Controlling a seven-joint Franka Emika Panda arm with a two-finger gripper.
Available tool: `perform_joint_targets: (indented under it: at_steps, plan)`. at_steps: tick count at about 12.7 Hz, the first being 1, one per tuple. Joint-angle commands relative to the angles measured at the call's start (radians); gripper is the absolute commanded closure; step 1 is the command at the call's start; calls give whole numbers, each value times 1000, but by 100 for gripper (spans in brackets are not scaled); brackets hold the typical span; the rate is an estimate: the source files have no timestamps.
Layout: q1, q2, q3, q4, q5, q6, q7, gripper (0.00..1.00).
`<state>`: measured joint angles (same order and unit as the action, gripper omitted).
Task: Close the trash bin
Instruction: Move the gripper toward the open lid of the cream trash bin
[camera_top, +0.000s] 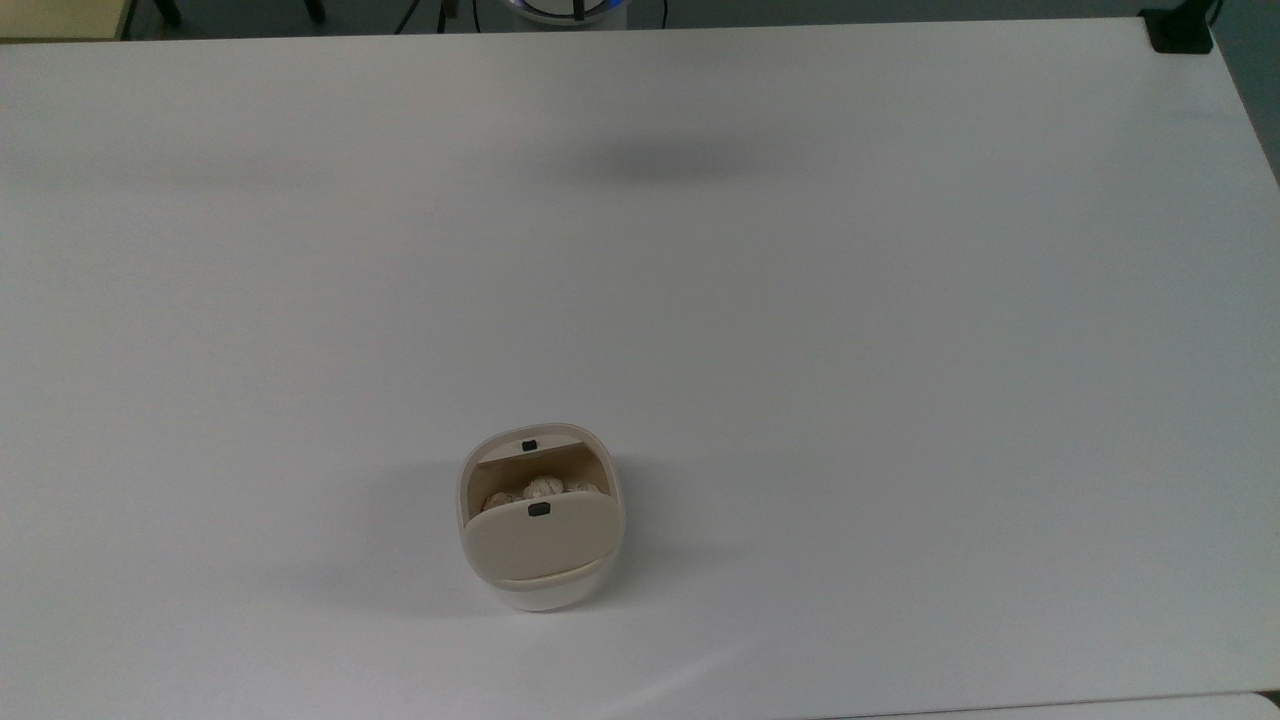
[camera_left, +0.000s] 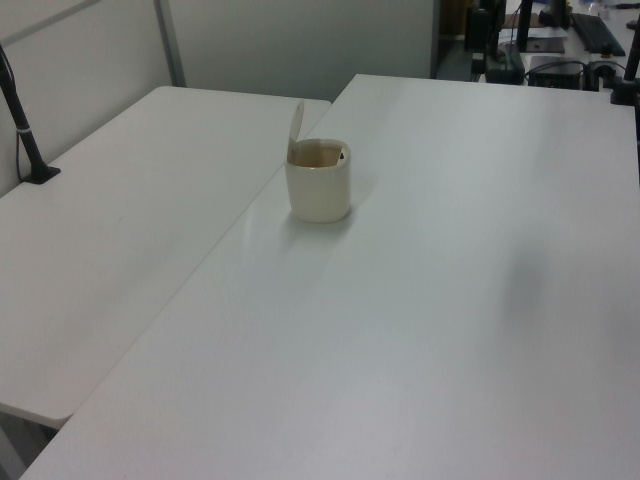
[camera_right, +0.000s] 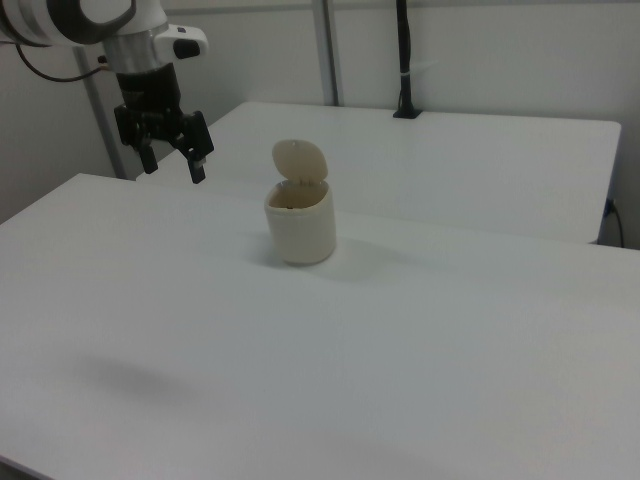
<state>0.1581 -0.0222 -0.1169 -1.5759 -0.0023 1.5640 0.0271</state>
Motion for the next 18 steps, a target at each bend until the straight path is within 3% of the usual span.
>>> perform_joint_targets:
  at_steps: [1,6,8,10,13,14,18]
  plan:
    - [11,-7,-6,1,-1,-18,20,0]
    - [15,10,-6,1,-4,11,14,1]
    - [20,25,-6,4,-1,40,22,11]
    - [23,25,-6,4,1,124,97,34]
    - [20,73,6,4,1,349,389,96]
    - [20,93,6,4,-4,432,487,100]
    - [17,215,5,32,-11,739,839,100]
